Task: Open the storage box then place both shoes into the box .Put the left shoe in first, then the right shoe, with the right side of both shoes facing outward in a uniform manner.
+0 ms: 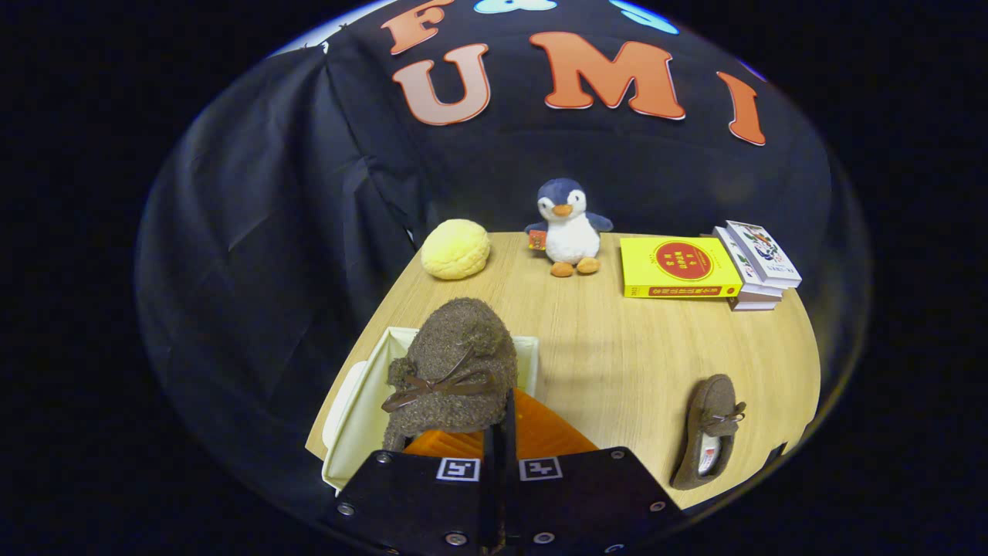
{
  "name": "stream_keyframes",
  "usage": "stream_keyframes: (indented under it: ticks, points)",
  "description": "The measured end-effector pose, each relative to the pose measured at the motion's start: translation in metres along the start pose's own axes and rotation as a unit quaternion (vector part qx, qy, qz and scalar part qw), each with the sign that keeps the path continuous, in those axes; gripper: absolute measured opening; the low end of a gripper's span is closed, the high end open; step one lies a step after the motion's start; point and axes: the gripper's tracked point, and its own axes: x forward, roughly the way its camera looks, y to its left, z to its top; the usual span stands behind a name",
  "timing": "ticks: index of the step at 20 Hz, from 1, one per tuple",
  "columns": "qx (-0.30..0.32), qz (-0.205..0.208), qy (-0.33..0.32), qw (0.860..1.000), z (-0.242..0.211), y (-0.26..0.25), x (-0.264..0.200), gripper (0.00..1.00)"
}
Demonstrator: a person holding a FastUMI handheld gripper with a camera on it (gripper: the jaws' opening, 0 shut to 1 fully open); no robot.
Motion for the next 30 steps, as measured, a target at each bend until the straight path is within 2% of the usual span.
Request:
stream_keyframes:
  ticks: [6, 12, 17, 20, 23, 24, 25, 26, 28, 29, 30]
  points:
    - [-0.017, -0.008, 0.073, 0.997, -0.044, 0.041, 0.042, 0.04]
    - [-0.021, -0.013, 0.159, 0.987, -0.094, 0.067, 0.092, 0.04]
    - [-0.02, -0.048, 0.196, 0.979, -0.114, 0.067, 0.111, 0.04]
    - [-0.007, -0.025, 0.224, 0.974, -0.125, 0.072, 0.114, 0.07]
    - [0.007, 0.016, 0.228, 0.974, -0.123, 0.08, 0.097, 0.2]
    - [0.011, 0.033, 0.227, 0.973, -0.12, 0.083, 0.087, 0.33]
    - [0.016, 0.053, 0.224, 0.973, -0.117, 0.086, 0.076, 0.38]
    - [0.024, 0.077, 0.215, 0.973, -0.111, 0.09, 0.065, 0.49]
    - [0.037, 0.14, 0.174, 0.974, -0.092, 0.101, 0.044, 0.62]
    - [0.034, 0.16, 0.154, 0.974, -0.083, 0.099, 0.032, 0.66]
    - [0.033, 0.175, 0.129, 0.976, -0.073, 0.094, 0.022, 0.75]
